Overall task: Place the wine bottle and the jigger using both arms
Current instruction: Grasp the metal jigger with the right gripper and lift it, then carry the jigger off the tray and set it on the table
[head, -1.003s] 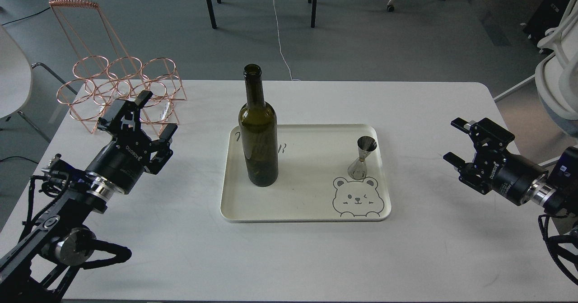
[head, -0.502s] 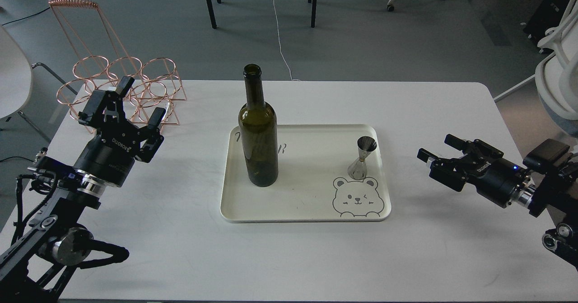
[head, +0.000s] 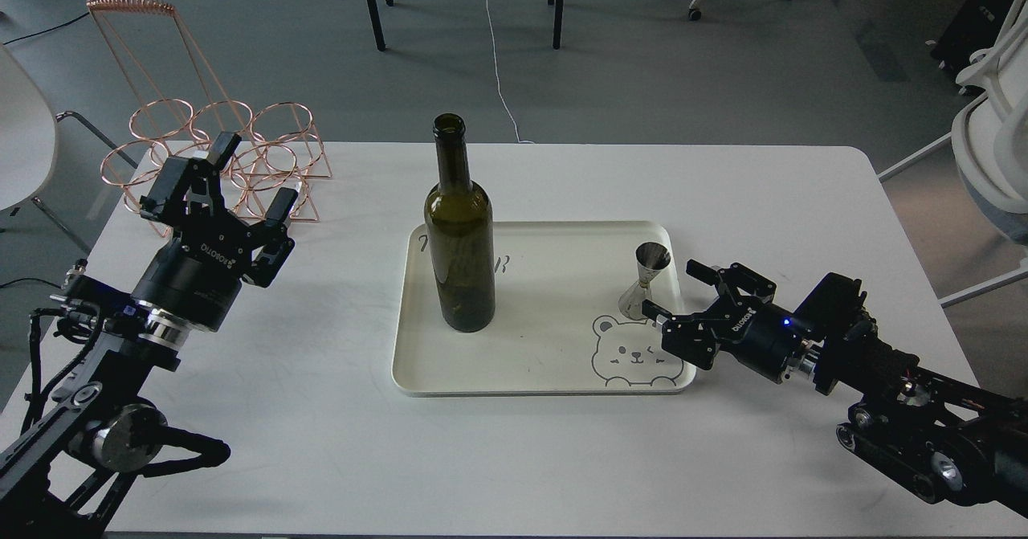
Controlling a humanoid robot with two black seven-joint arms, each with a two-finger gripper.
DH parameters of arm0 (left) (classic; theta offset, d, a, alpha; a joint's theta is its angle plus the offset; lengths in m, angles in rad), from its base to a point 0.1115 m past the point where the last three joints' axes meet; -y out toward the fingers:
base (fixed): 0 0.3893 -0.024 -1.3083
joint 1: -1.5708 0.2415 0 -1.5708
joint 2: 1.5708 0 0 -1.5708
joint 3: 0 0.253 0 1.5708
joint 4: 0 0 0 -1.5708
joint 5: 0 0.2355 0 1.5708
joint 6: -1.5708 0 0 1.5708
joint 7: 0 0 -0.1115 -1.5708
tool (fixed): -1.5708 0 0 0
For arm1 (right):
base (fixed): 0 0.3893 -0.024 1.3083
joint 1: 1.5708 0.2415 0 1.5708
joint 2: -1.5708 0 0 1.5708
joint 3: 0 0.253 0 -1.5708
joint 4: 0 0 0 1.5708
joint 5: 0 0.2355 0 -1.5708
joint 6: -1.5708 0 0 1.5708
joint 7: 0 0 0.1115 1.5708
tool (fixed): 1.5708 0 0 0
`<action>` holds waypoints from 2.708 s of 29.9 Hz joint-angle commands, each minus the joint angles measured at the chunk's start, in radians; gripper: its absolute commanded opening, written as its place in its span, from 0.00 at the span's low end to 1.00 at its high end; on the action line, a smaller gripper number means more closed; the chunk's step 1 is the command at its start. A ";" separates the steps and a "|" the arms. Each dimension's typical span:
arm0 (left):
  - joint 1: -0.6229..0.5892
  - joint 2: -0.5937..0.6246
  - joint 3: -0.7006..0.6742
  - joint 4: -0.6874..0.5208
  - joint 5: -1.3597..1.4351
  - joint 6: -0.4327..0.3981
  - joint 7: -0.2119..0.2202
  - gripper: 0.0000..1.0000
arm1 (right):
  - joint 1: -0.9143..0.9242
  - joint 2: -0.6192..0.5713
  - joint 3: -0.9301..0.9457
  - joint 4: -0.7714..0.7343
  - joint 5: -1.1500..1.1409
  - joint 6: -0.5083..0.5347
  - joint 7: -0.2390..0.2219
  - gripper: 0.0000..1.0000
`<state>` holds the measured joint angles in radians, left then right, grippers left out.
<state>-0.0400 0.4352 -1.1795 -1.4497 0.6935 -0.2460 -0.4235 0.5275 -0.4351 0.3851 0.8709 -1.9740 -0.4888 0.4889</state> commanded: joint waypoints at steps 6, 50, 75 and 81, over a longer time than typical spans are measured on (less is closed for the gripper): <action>0.000 -0.001 0.000 -0.001 0.000 -0.001 0.000 0.98 | 0.046 0.110 -0.012 -0.101 -0.006 0.000 0.000 0.80; -0.003 -0.003 0.000 -0.023 0.000 -0.003 0.000 0.98 | -0.078 -0.105 0.204 -0.225 0.261 0.000 0.000 0.29; -0.005 -0.001 0.000 -0.032 0.000 -0.003 0.000 0.98 | -0.081 -0.085 0.161 -0.202 0.265 0.000 0.000 0.94; -0.005 0.000 0.000 -0.041 0.000 -0.003 0.000 0.98 | -0.116 -0.184 0.161 -0.126 0.267 0.000 0.000 0.96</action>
<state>-0.0446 0.4352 -1.1796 -1.4847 0.6933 -0.2486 -0.4233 0.4322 -0.5549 0.5460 0.7047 -1.7075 -0.4887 0.4892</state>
